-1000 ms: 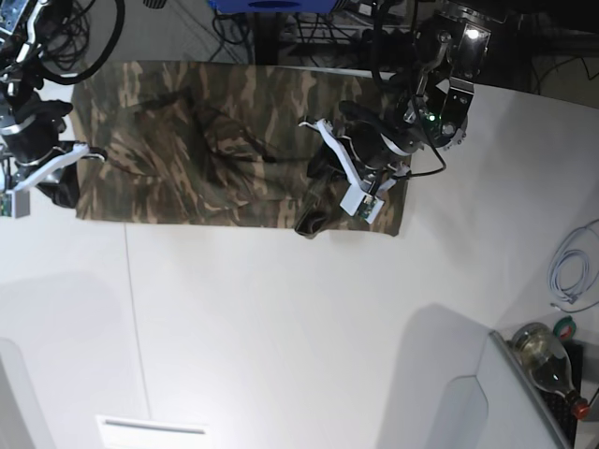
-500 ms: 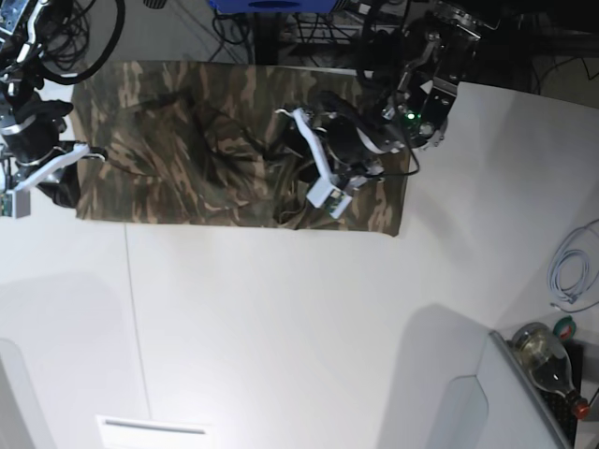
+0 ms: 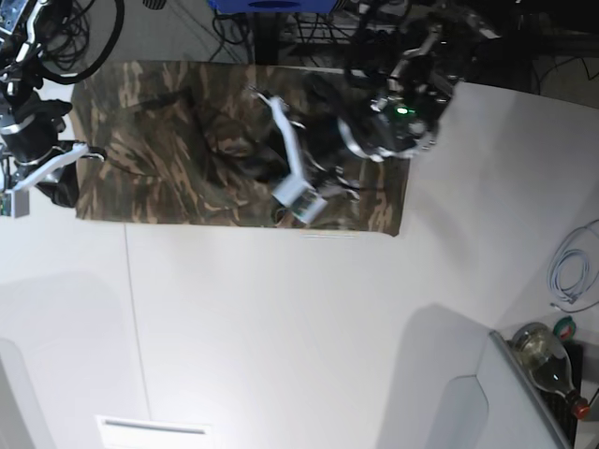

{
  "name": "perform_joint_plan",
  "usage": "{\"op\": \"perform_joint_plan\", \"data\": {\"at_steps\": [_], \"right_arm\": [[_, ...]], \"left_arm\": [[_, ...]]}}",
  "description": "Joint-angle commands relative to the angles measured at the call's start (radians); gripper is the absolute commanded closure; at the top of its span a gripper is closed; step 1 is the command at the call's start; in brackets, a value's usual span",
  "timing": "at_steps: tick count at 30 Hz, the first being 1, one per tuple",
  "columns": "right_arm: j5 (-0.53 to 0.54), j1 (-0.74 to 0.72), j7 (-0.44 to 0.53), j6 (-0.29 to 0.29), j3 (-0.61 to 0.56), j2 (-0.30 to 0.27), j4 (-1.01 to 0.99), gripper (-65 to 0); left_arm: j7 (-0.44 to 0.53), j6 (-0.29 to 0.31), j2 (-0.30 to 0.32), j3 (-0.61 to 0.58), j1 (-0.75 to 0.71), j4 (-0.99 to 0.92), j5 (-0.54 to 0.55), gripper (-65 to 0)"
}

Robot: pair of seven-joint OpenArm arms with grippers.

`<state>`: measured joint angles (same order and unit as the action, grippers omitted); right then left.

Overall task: Layout the t-shirt on the table in an organized manner, then fold the t-shirt properly
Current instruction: 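Lower the folded shirt end with the left gripper and release it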

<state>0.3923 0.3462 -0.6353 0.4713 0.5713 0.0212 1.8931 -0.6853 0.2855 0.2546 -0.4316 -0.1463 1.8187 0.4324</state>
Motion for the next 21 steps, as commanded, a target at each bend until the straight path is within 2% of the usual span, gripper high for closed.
{"op": "perform_joint_plan", "data": {"at_steps": [1,4,6,8,12,15,17,19,21], "right_arm": [[0.015,-0.003,0.021,0.008,0.005,-0.007,0.015,-1.7],[0.015,-0.003,0.021,0.008,0.003,-0.005,0.015,-1.7],[0.015,-0.003,0.021,0.008,0.000,-0.004,0.015,-1.7],[0.015,-0.006,0.021,0.008,0.000,-0.004,0.015,-1.7],[0.015,-0.016,0.021,0.008,-0.001,-0.004,0.015,-1.7],[0.015,-0.022,0.021,0.008,0.005,-0.005,0.015,-1.8],[0.015,-0.031,0.021,0.001,0.014,-0.011,0.015,-2.3],[0.015,-0.065,0.016,0.001,0.097,-0.004,0.009,-3.5],[0.015,-0.114,-0.053,0.002,0.171,0.000,-0.025,-9.9]], "left_arm": [[0.019,0.002,0.009,0.044,-0.009,0.034,0.007,-0.3],[0.019,0.002,0.016,0.188,-0.036,0.002,0.006,0.0],[0.019,0.002,0.019,0.215,-0.042,-0.041,0.004,0.0],[0.019,0.005,0.036,0.201,-0.046,-0.063,0.004,0.0],[0.020,0.005,0.059,0.061,-0.042,-0.103,0.004,0.0],[0.023,0.005,0.061,0.001,-0.034,-0.142,0.004,0.0],[0.023,0.005,0.059,-0.008,-0.032,-0.153,0.007,0.0],[0.025,0.005,0.064,-0.002,-0.037,-0.147,0.012,0.0],[0.026,0.005,0.082,0.058,-0.051,-0.124,0.013,0.0]]}}
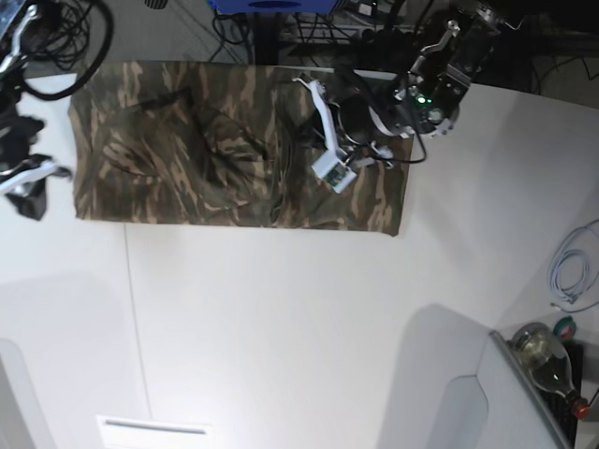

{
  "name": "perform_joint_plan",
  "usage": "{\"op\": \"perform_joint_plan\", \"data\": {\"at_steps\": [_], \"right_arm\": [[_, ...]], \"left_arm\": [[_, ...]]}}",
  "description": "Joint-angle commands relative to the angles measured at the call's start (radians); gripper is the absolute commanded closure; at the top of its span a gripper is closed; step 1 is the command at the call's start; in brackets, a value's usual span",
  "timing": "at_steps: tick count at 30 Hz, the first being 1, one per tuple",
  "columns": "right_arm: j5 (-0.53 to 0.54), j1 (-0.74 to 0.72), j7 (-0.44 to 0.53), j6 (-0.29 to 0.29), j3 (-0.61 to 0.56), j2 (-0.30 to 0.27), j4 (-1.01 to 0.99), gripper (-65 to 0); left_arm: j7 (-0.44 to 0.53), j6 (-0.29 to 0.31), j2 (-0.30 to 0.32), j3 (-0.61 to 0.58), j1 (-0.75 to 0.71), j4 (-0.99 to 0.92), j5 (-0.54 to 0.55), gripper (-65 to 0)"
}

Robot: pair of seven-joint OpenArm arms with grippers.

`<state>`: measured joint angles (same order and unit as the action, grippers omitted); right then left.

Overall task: Layout the t-shirt on the table in an organized manner, then fold the t-shirt properly
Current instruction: 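Lower the folded shirt end with the left gripper and release it, then grasp the folded shirt edges with both grippers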

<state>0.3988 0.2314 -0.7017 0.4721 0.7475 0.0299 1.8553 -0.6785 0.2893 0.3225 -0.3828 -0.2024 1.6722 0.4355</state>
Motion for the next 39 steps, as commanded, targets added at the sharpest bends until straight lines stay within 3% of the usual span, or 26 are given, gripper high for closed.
{"op": "perform_joint_plan", "data": {"at_steps": [1,3,5,7,11,15,18,22,27,33,39], "right_arm": [[0.010,-0.030,-0.052,0.007,0.033,-0.009,-0.015,-16.4],[0.010,-0.073,-0.169,0.023,0.086,-0.009,-0.067,-29.0],[0.010,-0.094,-0.233,0.106,0.132,-0.011,-0.138,-38.7],[0.010,-0.120,-0.270,0.208,0.157,-0.020,-0.219,-42.0],[0.009,-0.152,-0.365,0.226,0.195,-0.055,-0.357,-42.9],[0.009,-0.180,-0.358,0.226,0.200,-0.060,-0.471,-43.2],[0.009,-0.183,-0.362,0.226,0.194,-0.060,-0.495,-43.2],[0.009,-0.185,-0.364,0.226,0.194,-0.054,-0.532,-43.4],[0.025,-0.178,-0.401,0.226,0.145,-0.052,-0.558,-43.4],[0.269,-0.128,-0.408,0.226,0.033,-0.055,-0.558,-43.4],[0.277,-0.126,-0.407,0.226,-0.035,-0.054,-0.561,-42.8]], "left_arm": [[0.019,0.001,0.023,0.071,-0.025,0.033,0.012,0.0],[0.019,0.003,0.034,0.222,-0.070,0.041,0.007,0.0],[0.019,0.015,0.039,0.387,-0.098,0.013,0.003,0.0],[0.019,0.078,0.040,0.503,-0.096,-0.040,0.001,0.0],[0.033,0.210,0.054,0.629,-0.052,-0.154,-0.016,0.0],[0.222,0.261,0.036,0.635,-0.030,-0.257,-0.154,0.0],[0.363,0.264,-0.007,0.635,-0.021,-0.326,-0.280,0.0],[0.477,0.264,-0.038,0.637,-0.018,-0.409,-0.353,0.0],[0.514,0.264,-0.044,0.634,0.022,-0.502,-0.360,0.0],[0.515,0.259,-0.041,0.514,0.053,-0.553,-0.360,0.0],[0.515,0.239,-0.064,0.420,0.080,-0.561,-0.360,0.0]]}}
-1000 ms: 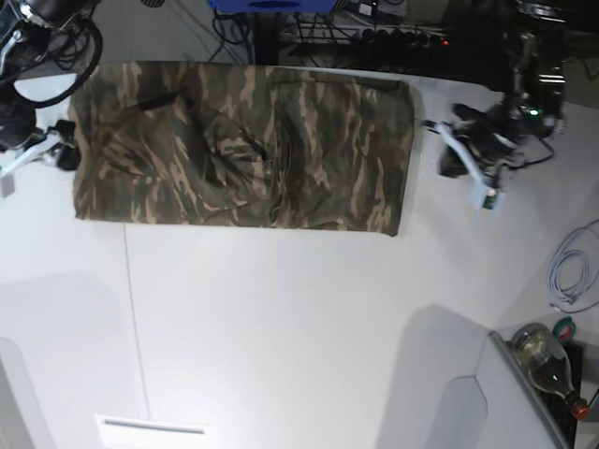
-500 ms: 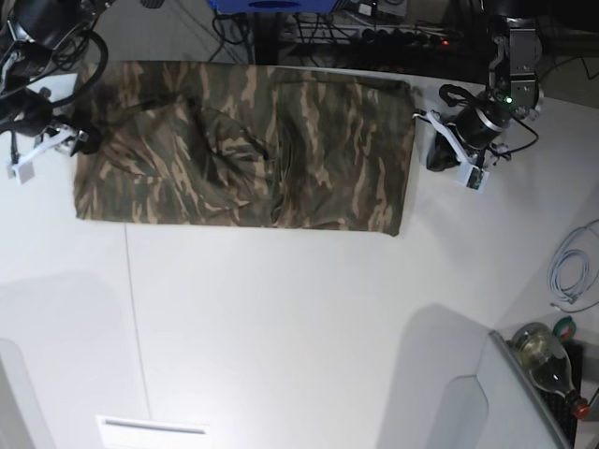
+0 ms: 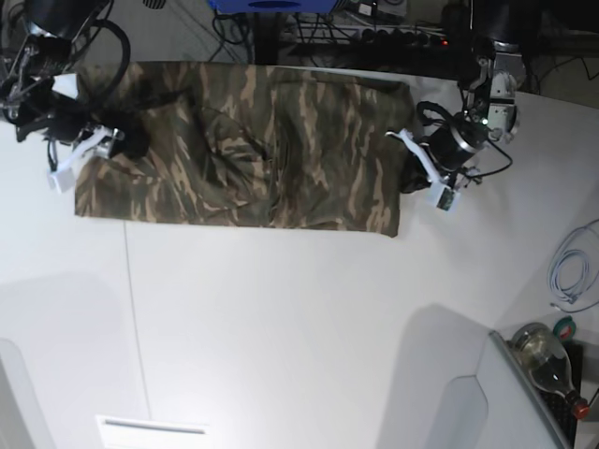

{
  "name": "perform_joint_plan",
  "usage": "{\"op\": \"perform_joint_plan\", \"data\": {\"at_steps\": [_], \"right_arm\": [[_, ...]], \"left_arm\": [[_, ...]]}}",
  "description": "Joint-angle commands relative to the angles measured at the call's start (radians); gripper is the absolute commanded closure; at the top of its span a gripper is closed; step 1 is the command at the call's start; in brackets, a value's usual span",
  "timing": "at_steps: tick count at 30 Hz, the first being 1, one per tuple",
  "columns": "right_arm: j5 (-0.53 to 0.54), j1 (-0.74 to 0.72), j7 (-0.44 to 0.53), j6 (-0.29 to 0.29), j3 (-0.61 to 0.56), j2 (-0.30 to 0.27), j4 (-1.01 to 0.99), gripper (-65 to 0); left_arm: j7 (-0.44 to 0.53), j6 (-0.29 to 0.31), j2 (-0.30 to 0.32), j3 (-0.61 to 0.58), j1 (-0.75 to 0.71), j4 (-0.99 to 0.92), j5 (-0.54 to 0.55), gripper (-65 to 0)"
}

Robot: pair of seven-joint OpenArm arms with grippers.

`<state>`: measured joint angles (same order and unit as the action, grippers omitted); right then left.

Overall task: Layout the t-shirt on the table in an organized manner, then fold the t-shirt properly
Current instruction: 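Grasp the folded shirt edges with both grippers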

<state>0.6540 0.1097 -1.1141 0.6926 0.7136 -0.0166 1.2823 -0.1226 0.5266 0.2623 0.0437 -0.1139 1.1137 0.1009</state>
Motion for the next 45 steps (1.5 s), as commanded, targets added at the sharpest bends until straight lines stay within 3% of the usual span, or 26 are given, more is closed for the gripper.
{"op": "perform_joint_plan", "data": {"at_steps": [1,5,7,10,11,15,19,25,28,39,45], "right_arm": [[0.022,-0.005,0.007,0.006,-0.013,-0.007,0.012,-42.6],[0.022,-0.023,0.009,0.006,-0.035,-0.007,0.010,-39.3],[0.022,-0.037,0.009,0.006,-0.030,-0.013,0.010,-28.2],[0.020,-0.048,0.009,0.006,-0.032,-0.038,0.012,-3.3],[0.020,-0.055,0.007,0.006,-0.036,-0.047,0.012,0.0],[0.023,-0.061,-0.002,0.006,-0.038,-0.056,0.075,-0.5],[0.020,-0.052,-0.056,0.000,-0.087,-0.018,0.227,-0.3],[0.028,0.008,-0.067,-0.162,-0.251,0.025,0.440,-0.3],[0.026,0.038,-0.071,-0.215,-0.328,0.057,0.537,-0.3],[0.026,0.060,-0.064,-0.353,-0.612,0.102,0.570,-0.2],[0.022,0.045,-0.064,-0.356,-0.651,0.100,0.563,-0.2]], "left_arm": [[-0.041,-0.013,-0.008,-0.017,-0.008,-0.001,-0.025,0.0],[-0.041,-0.044,-0.019,-0.077,-0.008,0.003,-0.025,0.0],[-0.041,-0.046,-0.027,-0.083,-0.008,0.004,-0.025,0.0],[-0.041,-0.053,-0.027,-0.081,-0.007,0.006,-0.020,0.0],[-0.041,-0.059,-0.027,-0.081,-0.007,0.006,-0.023,0.0],[-0.044,-0.059,-0.030,-0.094,0.000,0.035,-0.023,0.0],[-0.048,-0.059,-0.074,-0.094,0.006,0.053,-0.025,0.0],[-0.050,-0.059,-0.119,-0.095,0.007,0.075,-0.026,0.0],[-0.050,-0.059,-0.120,-0.095,0.012,0.073,-0.026,0.0],[-0.050,-0.059,-0.120,-0.095,0.018,0.072,-0.026,0.0],[-0.052,-0.079,-0.117,-0.095,0.015,0.073,-0.026,0.0]]}}
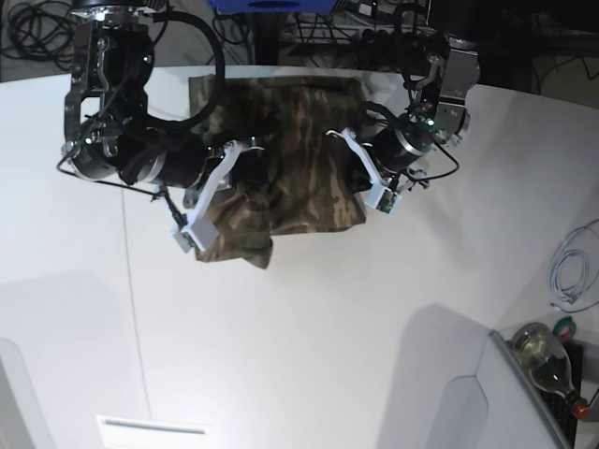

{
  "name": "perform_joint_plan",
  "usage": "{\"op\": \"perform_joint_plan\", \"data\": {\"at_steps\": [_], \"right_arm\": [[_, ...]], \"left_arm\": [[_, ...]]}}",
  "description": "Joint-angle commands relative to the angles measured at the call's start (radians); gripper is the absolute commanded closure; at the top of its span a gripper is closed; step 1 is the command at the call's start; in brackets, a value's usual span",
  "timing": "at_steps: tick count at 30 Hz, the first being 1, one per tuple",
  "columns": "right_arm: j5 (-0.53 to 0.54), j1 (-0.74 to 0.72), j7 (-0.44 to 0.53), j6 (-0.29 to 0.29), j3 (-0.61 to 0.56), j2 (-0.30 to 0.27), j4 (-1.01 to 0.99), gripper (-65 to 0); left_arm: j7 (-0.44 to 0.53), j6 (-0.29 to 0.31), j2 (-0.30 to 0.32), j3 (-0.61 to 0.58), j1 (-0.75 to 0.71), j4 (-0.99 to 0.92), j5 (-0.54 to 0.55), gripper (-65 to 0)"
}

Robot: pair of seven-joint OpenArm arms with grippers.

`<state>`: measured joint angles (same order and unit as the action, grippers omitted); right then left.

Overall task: Layout the t-shirt on the table in an organized manner, then fold the t-shirt properly
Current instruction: 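Grasp the folded shirt edges with both grippers, then lift the shirt end with the right gripper and fold it over toward the left gripper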

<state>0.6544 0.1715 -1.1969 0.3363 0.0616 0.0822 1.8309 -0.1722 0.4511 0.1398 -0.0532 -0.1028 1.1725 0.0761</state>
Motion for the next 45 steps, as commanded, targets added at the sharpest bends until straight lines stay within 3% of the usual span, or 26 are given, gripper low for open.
{"op": "perform_joint_plan", "data": {"at_steps": [1,7,14,22,30,34,37,45], "right_arm": [[0.021,-0.022,0.019,0.001,-0.001,0.001,0.002,-0.2],[0.021,-0.080,0.022,0.002,-0.045,-0.002,-0.130,-0.2],[0.020,-0.091,0.136,0.001,-0.111,-0.022,-0.231,-0.2],[0.021,-0.128,0.154,0.001,-0.164,-0.025,-0.299,-0.2],[0.021,-0.158,0.150,0.001,-0.214,-0.023,-0.331,-0.6],[0.021,-0.160,0.151,0.001,-0.240,-0.023,-0.331,-13.1],[0.021,-0.169,0.144,0.001,-0.251,-0.026,-0.323,-21.6],[0.020,-0.223,0.098,0.001,-0.346,-0.031,-0.337,-23.0]], "left_arm": [[-0.002,-0.004,0.005,0.002,0.004,0.014,-0.002,0.0],[-0.002,-0.004,0.005,0.002,0.008,0.016,-0.002,0.0],[-0.002,-0.004,-0.004,0.002,0.008,0.016,-0.002,0.0],[-0.082,-0.004,0.022,0.019,-0.005,0.136,0.001,0.0],[-0.188,0.002,0.110,0.223,-0.094,0.264,0.000,0.0],[-0.189,0.001,0.197,0.232,-0.159,0.284,0.003,0.0],[-0.188,0.001,0.223,0.303,-0.200,0.283,0.009,0.0],[-0.188,0.004,0.225,0.504,-0.236,0.277,0.009,0.0]]}}
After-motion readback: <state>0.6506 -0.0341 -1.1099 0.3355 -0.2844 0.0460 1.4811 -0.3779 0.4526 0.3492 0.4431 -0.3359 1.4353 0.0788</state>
